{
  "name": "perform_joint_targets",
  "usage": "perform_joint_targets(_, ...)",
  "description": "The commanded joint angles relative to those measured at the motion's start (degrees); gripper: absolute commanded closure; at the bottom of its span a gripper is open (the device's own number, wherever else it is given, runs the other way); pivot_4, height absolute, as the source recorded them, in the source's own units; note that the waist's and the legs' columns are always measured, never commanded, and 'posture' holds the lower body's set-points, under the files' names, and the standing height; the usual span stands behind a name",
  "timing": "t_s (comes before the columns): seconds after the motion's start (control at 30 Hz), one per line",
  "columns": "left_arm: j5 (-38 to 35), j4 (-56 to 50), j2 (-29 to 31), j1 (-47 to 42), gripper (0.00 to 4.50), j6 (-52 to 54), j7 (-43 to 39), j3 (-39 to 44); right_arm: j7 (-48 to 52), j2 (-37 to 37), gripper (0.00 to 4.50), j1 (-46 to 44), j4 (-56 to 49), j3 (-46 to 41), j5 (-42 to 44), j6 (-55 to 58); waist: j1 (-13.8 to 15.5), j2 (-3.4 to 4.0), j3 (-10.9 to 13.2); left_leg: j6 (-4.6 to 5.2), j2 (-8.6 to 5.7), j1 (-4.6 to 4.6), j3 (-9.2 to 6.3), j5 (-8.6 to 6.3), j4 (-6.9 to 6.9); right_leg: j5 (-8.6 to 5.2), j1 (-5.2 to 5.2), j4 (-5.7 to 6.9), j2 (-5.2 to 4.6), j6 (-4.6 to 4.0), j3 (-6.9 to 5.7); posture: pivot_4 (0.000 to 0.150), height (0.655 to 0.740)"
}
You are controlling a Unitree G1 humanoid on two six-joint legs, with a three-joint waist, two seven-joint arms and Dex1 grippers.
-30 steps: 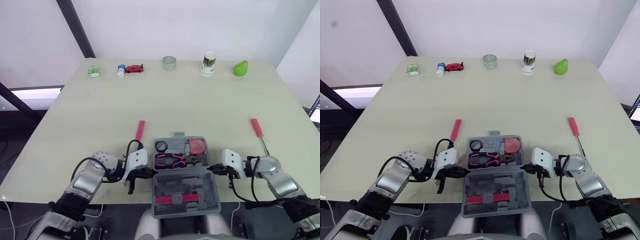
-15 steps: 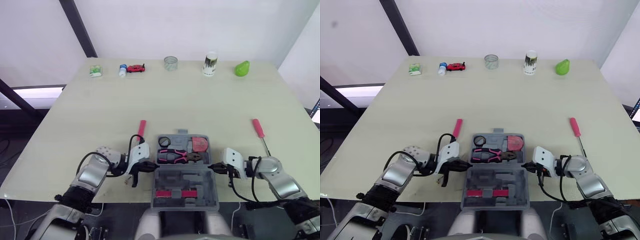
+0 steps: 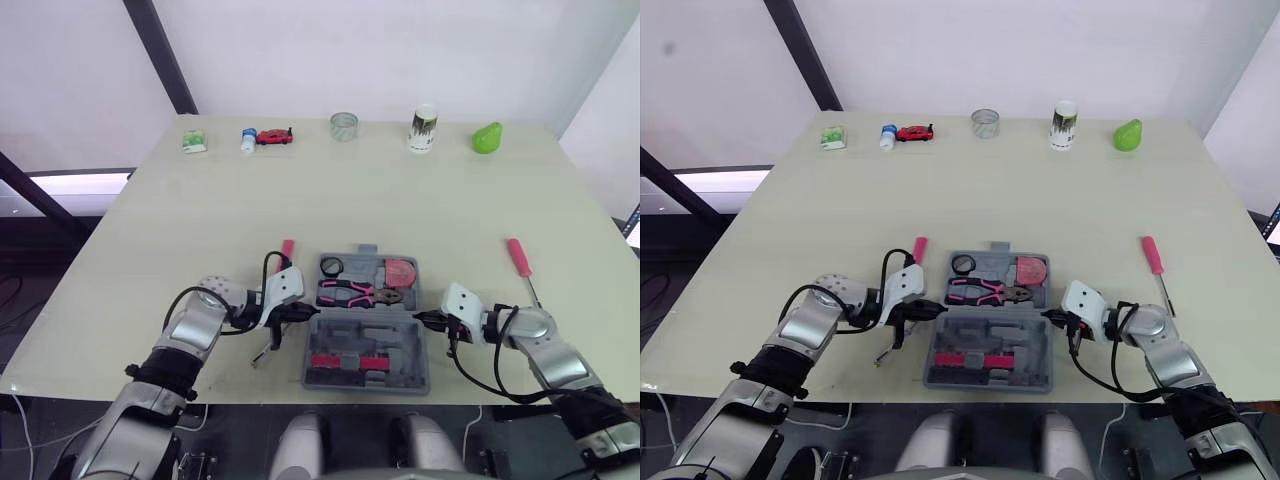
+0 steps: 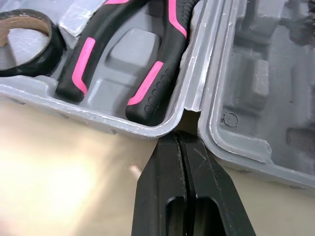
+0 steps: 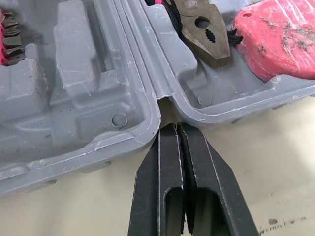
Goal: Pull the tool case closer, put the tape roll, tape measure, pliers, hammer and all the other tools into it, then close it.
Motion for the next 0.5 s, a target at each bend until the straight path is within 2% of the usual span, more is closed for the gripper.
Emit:
perform_joint_targets(0.03, 0.5, 0.9, -0.5, -1.0, 4.50, -0.9, 1.2, 0.1, -0.3, 1.4, 4.43, -1.8, -1.5, 0.1, 0.8, -2.2, 0.0, 0.00, 0.0, 0.00, 0.00, 0.00, 0.00, 0.00, 0.00, 0.00, 0.00, 0.00, 0.00, 0.00, 0.00, 0.150, 0.7400)
perform_joint_targets(0.5, 0.9, 2.2, 0.0, -1.4, 4.50, -1.8, 1.1, 0.2, -1.0, 3.1, 4.43, -3.0, 0.2, 0.2, 0.0, -2.8, -0.1, 0.01, 0.0, 0.00, 0.00, 0.01, -0.01, 0.00, 0.00, 0.00, 0.00, 0.02, 0.01, 0.00, 0.00, 0.150, 0.7400)
